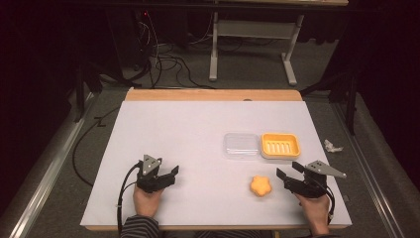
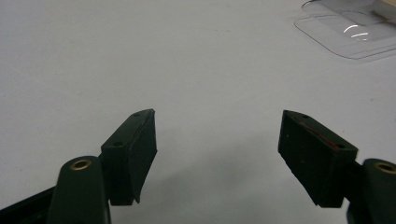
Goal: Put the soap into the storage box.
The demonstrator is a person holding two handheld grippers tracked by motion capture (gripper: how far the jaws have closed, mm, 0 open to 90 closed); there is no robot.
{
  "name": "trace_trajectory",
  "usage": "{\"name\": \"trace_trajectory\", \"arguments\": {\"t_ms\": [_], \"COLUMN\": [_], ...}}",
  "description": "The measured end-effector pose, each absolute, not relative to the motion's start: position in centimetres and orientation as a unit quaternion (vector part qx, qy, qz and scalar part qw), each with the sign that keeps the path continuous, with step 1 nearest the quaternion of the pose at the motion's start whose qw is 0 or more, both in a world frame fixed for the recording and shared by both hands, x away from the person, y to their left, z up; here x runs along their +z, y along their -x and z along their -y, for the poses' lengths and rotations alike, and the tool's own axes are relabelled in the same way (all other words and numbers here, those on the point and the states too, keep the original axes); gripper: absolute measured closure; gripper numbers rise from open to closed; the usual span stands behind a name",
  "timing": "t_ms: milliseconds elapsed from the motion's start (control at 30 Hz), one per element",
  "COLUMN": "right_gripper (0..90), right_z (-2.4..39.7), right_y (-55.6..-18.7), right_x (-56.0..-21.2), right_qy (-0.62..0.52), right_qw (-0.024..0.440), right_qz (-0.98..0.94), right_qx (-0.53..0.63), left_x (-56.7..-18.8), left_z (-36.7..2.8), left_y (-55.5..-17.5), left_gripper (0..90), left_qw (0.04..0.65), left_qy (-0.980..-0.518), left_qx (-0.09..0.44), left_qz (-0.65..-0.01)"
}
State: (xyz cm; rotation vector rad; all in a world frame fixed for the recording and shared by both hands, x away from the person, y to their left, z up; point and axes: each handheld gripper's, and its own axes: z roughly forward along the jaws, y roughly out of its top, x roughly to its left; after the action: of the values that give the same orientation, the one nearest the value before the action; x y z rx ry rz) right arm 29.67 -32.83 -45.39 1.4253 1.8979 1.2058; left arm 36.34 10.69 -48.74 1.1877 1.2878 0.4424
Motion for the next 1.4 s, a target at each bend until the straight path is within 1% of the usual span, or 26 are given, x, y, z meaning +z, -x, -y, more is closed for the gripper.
{"name": "trace_trajectory", "arguments": {"t_ms": [267,367,467,733,1133,1233,1400], "right_gripper": [27.6,24.8,25.0,24.9,21.6,19.9,19.5], "right_z": [31.9,31.4,31.0,29.6,27.5,27.0,26.3], "right_y": [-28.9,-28.8,-28.4,-27.9,-27.7,-27.7,-27.9], "right_x": [-44.6,-44.5,-44.3,-43.4,-43.6,-43.9,-44.5], "right_qy": [-0.504,-0.495,-0.486,-0.470,-0.449,-0.442,-0.435], "right_qw": [0.232,0.225,0.231,0.227,0.195,0.193,0.195], "right_qz": [-0.712,-0.724,-0.728,-0.744,-0.777,-0.789,-0.799], "right_qx": [0.430,0.424,0.425,0.418,0.395,0.380,0.367], "left_x": [-48.7,-48.7,-48.7,-48.7,-48.7,-48.7,-48.7], "left_z": [-10.7,-10.7,-10.7,-10.8,-10.7,-10.7,-10.7], "left_y": [-36.4,-36.3,-36.3,-36.3,-36.4,-36.4,-36.4], "left_gripper": [28.4,28.1,27.8,27.4,27.1,27.1,27.1], "left_qw": [0.620,0.620,0.620,0.619,0.620,0.618,0.617], "left_qy": [-0.515,-0.516,-0.516,-0.518,-0.514,-0.515,-0.516], "left_qx": [0.193,0.193,0.193,0.194,0.192,0.191,0.191], "left_qz": [-0.560,-0.559,-0.558,-0.558,-0.561,-0.563,-0.563]}}
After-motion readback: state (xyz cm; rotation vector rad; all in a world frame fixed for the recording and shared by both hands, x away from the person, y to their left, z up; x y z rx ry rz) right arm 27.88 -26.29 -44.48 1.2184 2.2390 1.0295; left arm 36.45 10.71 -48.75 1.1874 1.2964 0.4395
